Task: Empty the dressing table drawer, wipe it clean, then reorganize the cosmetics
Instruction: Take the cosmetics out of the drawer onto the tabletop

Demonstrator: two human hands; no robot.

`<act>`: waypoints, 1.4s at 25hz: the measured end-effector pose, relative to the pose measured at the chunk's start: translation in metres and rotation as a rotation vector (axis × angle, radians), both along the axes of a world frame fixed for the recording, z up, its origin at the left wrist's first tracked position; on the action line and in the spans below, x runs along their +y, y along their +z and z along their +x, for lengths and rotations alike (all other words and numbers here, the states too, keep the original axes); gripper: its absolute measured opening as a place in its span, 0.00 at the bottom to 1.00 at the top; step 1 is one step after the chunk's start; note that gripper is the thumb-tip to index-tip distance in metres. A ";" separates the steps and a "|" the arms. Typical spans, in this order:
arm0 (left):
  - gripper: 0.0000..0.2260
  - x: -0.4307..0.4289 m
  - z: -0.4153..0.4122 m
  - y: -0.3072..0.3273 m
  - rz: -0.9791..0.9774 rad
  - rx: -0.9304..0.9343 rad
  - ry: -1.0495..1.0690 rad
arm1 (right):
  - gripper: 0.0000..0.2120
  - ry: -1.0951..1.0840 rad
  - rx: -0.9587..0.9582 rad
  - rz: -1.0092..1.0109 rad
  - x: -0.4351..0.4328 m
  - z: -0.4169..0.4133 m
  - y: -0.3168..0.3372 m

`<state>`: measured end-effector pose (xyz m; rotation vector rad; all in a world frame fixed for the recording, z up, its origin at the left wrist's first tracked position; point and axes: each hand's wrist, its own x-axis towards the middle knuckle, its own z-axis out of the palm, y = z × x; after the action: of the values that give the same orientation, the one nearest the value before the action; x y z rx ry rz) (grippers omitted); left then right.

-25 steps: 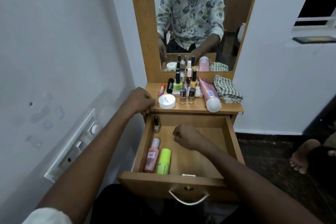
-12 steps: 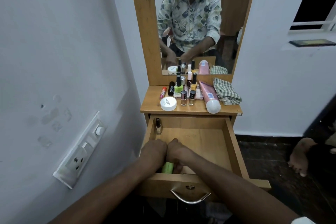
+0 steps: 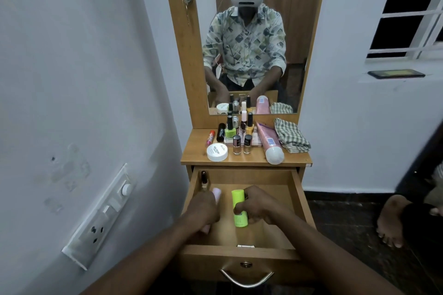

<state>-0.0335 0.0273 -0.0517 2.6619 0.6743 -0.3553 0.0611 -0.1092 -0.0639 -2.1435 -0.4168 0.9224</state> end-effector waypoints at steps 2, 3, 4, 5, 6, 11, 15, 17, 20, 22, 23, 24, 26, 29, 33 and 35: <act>0.09 0.011 0.000 0.022 -0.176 -0.083 0.126 | 0.09 -0.003 -0.051 0.089 -0.003 0.001 0.011; 0.10 0.020 0.000 0.035 -0.260 -0.149 0.184 | 0.08 0.004 -0.074 0.146 -0.002 0.001 0.018; 0.12 0.031 -0.001 0.049 -0.351 -0.224 0.222 | 0.09 0.015 -0.105 0.193 0.000 0.000 0.027; 0.12 0.042 -0.002 0.063 -0.441 -0.310 0.248 | 0.10 0.026 -0.152 0.232 0.005 -0.001 0.036; 0.13 0.054 -0.003 0.076 -0.518 -0.411 0.271 | 0.12 0.042 -0.216 0.259 0.010 -0.002 0.047; 0.17 0.118 0.028 0.102 -0.457 -0.753 0.289 | 0.21 0.148 -0.504 0.341 0.045 -0.009 0.096; 0.21 0.141 0.086 0.081 -0.242 -0.749 0.279 | 0.22 0.135 -0.609 0.290 0.070 -0.009 0.101; 0.21 0.142 0.108 0.072 -0.179 -0.787 0.273 | 0.22 0.130 -0.625 0.277 0.073 -0.005 0.097; 0.21 0.145 0.128 0.062 -0.146 -0.822 0.291 | 0.21 0.103 -0.643 0.298 0.071 0.003 0.095; 0.21 0.147 0.138 0.057 -0.150 -0.819 0.267 | 0.22 0.083 -0.658 0.291 0.069 0.007 0.095; 0.21 0.149 0.142 0.055 -0.163 -0.806 0.247 | 0.22 0.067 -0.668 0.285 0.070 0.011 0.096; 0.22 0.149 0.143 0.055 -0.185 -0.789 0.241 | 0.23 0.054 -0.679 0.289 0.072 0.015 0.097; 0.25 0.151 0.140 0.055 -0.233 -0.816 0.292 | 0.22 0.035 -0.703 0.304 0.081 0.025 0.100; 0.17 0.143 0.107 0.060 -0.327 -1.097 0.362 | 0.22 -0.018 -0.733 0.321 0.102 0.040 0.104; 0.22 0.130 0.053 0.069 -0.529 -1.000 -0.066 | 0.23 -0.059 -0.749 0.354 0.125 0.055 0.113; 0.27 0.128 0.054 0.072 -0.442 -0.934 -0.071 | 0.22 -0.075 -0.750 0.368 0.134 0.057 0.111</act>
<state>0.0208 0.1548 0.0207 2.0794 0.1638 0.6276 0.1182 0.0245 0.0474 -2.0679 -0.7917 -0.0453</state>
